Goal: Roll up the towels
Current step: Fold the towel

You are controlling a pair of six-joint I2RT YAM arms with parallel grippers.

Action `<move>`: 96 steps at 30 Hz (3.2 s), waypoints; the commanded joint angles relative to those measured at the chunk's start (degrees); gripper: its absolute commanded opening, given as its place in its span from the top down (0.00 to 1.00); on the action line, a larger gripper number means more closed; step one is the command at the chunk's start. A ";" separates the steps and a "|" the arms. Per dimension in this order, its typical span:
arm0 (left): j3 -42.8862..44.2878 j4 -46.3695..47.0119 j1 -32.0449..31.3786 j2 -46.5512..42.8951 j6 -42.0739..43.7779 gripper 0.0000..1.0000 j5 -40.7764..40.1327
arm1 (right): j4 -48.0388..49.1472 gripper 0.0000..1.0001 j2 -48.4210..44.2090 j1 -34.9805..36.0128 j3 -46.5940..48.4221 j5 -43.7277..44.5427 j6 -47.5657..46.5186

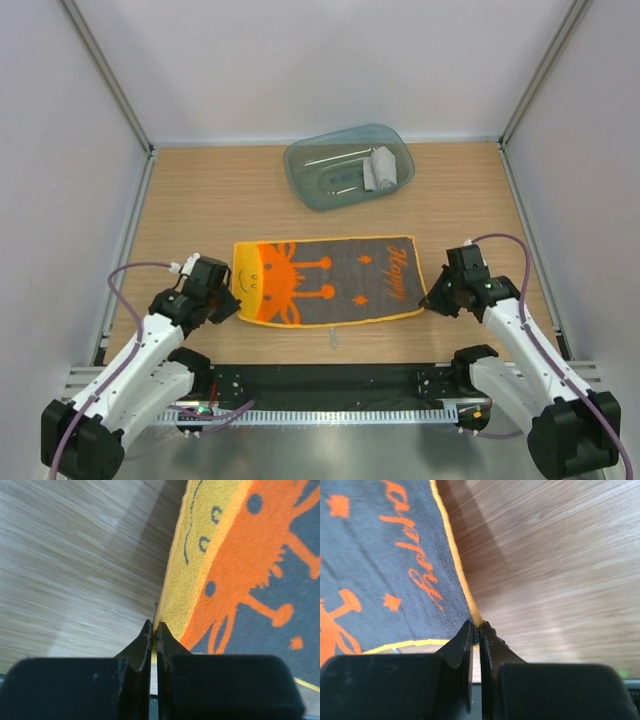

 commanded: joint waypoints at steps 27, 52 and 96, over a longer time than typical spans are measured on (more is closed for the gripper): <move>24.78 3.78 8.06 27.53 12.39 1.00 -0.57 | 5.89 0.99 28.71 -0.30 25.76 2.85 -5.45; 37.19 2.90 13.24 50.47 15.56 0.96 1.89 | 8.26 0.84 45.86 -4.08 36.22 -0.93 -8.00; 21.89 16.26 16.06 34.74 11.25 0.34 4.18 | 13.27 0.31 40.59 -5.14 31.04 -0.67 -9.76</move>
